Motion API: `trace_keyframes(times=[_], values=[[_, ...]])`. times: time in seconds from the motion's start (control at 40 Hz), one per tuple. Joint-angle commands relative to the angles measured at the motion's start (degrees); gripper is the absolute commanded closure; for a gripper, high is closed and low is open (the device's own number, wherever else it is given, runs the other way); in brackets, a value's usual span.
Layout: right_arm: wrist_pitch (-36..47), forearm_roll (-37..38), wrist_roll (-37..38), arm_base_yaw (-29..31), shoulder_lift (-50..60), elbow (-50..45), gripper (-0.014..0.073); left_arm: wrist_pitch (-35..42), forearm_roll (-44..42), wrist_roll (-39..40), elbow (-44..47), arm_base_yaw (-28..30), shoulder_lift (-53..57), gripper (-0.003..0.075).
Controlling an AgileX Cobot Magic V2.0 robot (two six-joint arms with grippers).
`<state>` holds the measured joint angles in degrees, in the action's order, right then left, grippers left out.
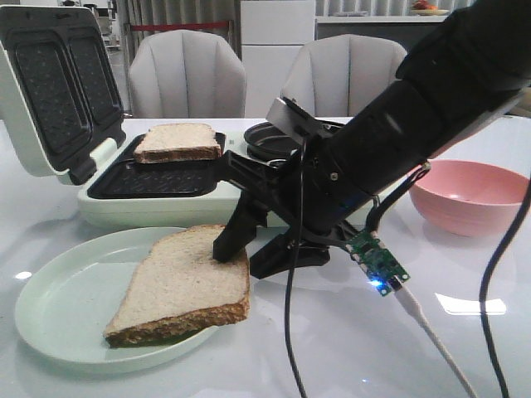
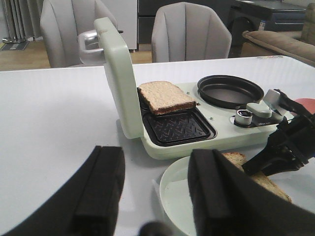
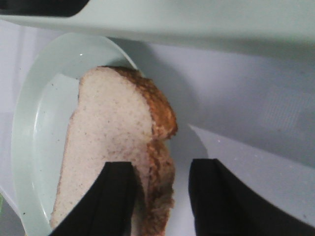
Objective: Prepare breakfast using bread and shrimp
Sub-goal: 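Reach the right gripper to the second bread slice and grasp it, then lift the bread slice and lay it on the first slice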
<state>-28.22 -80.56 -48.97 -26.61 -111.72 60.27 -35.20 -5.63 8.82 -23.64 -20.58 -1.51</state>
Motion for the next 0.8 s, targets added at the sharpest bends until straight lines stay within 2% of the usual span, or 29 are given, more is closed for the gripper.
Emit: trace_keyframes(times=[0.0,0.075,0.225,0.3,0.774], values=[[-2.66,-1.68,-1.01,0.00,1.78,3.17,0.0216,4.82,0.09,0.50,-1.37,-0.38,-0.73,0.0356],[-2.33,-1.88,-1.01,0.00,1.85,3.58,0.0251,4.82,0.09,0.50,-1.37,-0.38,-0.73,0.0356],[-0.78,-2.00,-1.01,0.00,2.51,3.58,0.0407,4.82,0.09,0.50,-1.37,-0.38,-0.73,0.0356],[-0.78,-2.01,-1.01,0.07,2.67,3.58,0.0444,4.82,0.09,0.50,-1.37,-0.38,-0.73,0.0356],[-1.68,-3.60,-3.11,0.14,11.98,4.24,0.0452,4.82,0.09,0.50,-1.37,-0.38,-0.73,0.0356]])
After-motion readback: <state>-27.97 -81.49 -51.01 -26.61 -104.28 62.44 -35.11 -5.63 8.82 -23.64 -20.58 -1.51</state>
